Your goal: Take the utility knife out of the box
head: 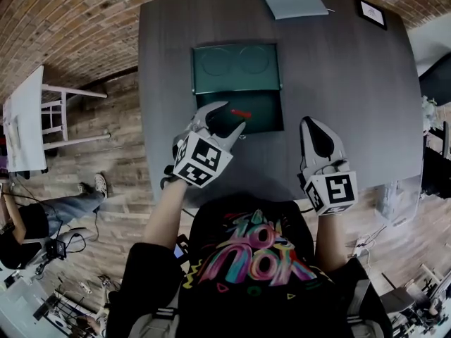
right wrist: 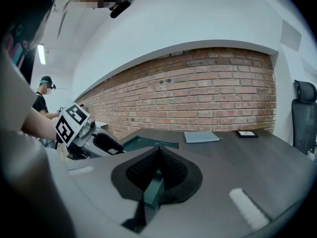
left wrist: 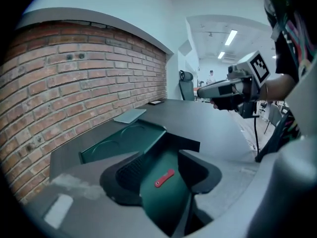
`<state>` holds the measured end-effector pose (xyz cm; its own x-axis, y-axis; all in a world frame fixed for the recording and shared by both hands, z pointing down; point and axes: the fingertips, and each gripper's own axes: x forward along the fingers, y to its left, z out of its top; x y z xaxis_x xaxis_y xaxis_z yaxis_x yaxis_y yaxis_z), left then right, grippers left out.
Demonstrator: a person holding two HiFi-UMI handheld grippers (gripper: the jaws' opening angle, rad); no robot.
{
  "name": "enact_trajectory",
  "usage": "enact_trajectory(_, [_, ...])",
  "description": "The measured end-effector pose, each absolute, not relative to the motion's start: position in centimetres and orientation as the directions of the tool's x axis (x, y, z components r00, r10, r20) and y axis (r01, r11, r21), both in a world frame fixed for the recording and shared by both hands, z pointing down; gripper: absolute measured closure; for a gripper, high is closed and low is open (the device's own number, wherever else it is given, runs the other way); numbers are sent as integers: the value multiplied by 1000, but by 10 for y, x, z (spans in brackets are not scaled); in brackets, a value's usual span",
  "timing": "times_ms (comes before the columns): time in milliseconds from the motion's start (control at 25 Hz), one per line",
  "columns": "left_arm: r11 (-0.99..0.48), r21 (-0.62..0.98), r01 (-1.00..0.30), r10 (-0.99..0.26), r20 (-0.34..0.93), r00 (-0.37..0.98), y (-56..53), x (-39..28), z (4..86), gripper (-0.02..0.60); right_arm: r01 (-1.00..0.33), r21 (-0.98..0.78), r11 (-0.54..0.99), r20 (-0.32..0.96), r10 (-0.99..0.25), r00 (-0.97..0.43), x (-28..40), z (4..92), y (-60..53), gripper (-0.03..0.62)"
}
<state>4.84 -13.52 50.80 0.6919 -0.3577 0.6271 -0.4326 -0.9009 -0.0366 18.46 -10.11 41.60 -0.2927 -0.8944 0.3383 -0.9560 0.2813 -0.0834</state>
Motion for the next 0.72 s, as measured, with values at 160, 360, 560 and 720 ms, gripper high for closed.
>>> enact_trajectory(160, [-925, -102, -365, -333, 679, 654, -138, 54, 525, 367, -960, -85, 268, 342, -897, -281, 190, 419, -98, 594])
enact_trajectory(360, [-957, -140, -254, -273, 733, 623, -136, 63, 546, 362, -965, -88, 248, 351, -899, -263, 192, 421, -93, 594])
enact_trajectory(560, [-975, -146, -169, -219, 770, 599, -136, 70, 564, 362, -969, -91, 230, 352, -903, -248, 194, 423, -89, 594])
enact_trajectory(720, [-986, -131, -105, -167, 807, 567, -134, 74, 583, 362, -973, -95, 210, 357, -905, -231, 198, 425, -87, 594])
